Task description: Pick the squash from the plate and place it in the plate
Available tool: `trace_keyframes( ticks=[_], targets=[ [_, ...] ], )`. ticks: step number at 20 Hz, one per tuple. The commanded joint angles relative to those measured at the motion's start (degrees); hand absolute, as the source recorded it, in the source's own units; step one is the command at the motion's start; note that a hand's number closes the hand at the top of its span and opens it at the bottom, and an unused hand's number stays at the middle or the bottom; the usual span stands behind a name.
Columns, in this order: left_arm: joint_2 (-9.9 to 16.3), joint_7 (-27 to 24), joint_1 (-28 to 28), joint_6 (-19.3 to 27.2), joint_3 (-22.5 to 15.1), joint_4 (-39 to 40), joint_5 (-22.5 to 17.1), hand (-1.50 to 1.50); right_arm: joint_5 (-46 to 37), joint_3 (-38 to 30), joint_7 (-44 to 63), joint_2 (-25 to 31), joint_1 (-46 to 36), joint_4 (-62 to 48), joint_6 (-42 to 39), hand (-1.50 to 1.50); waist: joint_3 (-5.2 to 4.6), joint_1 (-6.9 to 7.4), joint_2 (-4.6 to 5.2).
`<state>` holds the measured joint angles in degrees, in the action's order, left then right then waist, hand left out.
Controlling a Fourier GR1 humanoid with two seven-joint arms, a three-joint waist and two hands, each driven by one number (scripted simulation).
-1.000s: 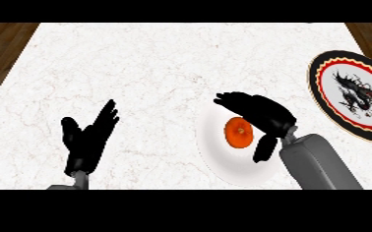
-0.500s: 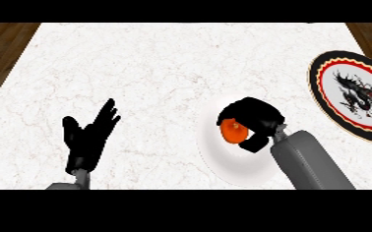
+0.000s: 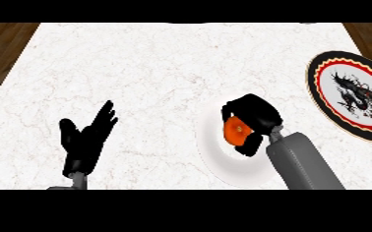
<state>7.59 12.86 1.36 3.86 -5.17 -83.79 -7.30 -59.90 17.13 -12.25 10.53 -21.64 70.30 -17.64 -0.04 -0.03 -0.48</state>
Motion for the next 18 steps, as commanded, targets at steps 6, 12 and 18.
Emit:
trace_keyframes(
  ticks=[6, 12, 18],
  targets=[
    [-0.25, 0.40, 1.27, 0.79, 0.38, -0.24, 0.04, 0.00, -2.62, -13.61, 40.20, -10.34, 0.98, 2.38, 18.11, 1.50, 0.02, -1.02, 0.00],
    [-0.17, 1.06, -0.76, -0.48, 0.72, 1.44, -0.85, 0.00, -11.49, -5.20, 54.00, -10.48, -2.54, 11.07, 37.49, 1.50, -0.03, 0.03, 0.10],
    [0.28, -0.14, -1.87, -1.76, 1.81, 3.68, -1.39, 0.00, -18.61, -1.70, 69.57, -10.52, -1.72, 16.46, 47.32, 1.50, -0.02, -0.26, 0.33]
  ],
)
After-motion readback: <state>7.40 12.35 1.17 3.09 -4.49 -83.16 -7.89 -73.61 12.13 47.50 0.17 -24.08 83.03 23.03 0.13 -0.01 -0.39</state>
